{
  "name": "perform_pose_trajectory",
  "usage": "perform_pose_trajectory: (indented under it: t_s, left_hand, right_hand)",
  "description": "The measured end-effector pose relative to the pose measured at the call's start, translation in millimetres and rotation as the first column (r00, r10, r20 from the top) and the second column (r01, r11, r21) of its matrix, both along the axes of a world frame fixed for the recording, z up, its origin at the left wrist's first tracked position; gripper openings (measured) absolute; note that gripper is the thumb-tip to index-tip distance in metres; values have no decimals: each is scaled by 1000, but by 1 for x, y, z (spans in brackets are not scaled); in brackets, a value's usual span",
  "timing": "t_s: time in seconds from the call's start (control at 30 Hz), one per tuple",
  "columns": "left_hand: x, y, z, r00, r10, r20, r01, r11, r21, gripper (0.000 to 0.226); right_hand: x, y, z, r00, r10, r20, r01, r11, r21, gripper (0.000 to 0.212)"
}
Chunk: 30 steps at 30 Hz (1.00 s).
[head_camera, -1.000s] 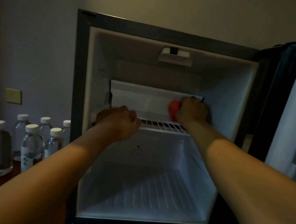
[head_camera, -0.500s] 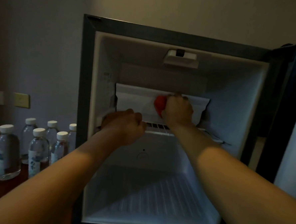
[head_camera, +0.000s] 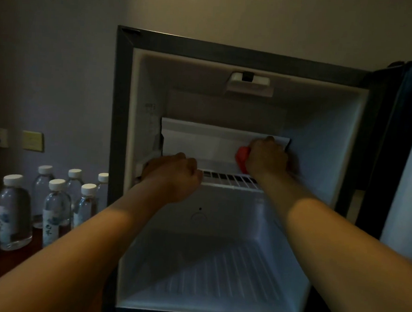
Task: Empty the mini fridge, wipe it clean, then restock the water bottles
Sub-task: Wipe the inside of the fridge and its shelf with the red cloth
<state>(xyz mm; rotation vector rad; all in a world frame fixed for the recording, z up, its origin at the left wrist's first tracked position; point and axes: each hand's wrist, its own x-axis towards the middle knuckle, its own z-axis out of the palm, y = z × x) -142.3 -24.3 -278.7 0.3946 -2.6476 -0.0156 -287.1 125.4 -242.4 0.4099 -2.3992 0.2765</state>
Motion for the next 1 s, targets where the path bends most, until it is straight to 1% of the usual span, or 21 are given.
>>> perform_pose_trajectory:
  t_s: [0.13,0.2,0.3,0.4,0.5,0.67,0.83,1.0]
  left_hand:
    - [-2,-2,-1,1000,-1,-22,1,1000,-5,46]
    - [-3,-4,-2,999,-3,-38,2,1000,-6,46]
    - [-6,-5,-3,999,-8,-53,8,1000,-8,45]
    - [-5,-6,-3,998,-1,-60,2,1000,4,44]
    - [-4,-5,-2,1000,-3,-30,3,1000,7,46]
    - [-2,-2,-1,1000,16,-25,-16,1000,12,46]
    - [-1,1,-1,999,24,-27,-24,1000,-2,45]
    - [-3,1,-1,997,27,-66,-27,1000,-10,45]
  right_hand:
    - [10,-27,-4,999,31,-36,-28,997,75,27]
    - [18,-43,-6,997,69,-45,-64,993,101,27]
    - [21,-53,-5,996,69,-60,-61,989,132,27]
    - [19,-44,-4,994,108,-27,-104,989,102,26]
    - [12,-25,2,990,138,-19,-136,989,61,25]
    - [-6,13,7,997,78,9,-77,997,-31,41]
    - [-5,1,0,995,88,-38,-89,996,-11,32]
    - [9,-31,2,987,148,-56,-143,986,82,26]
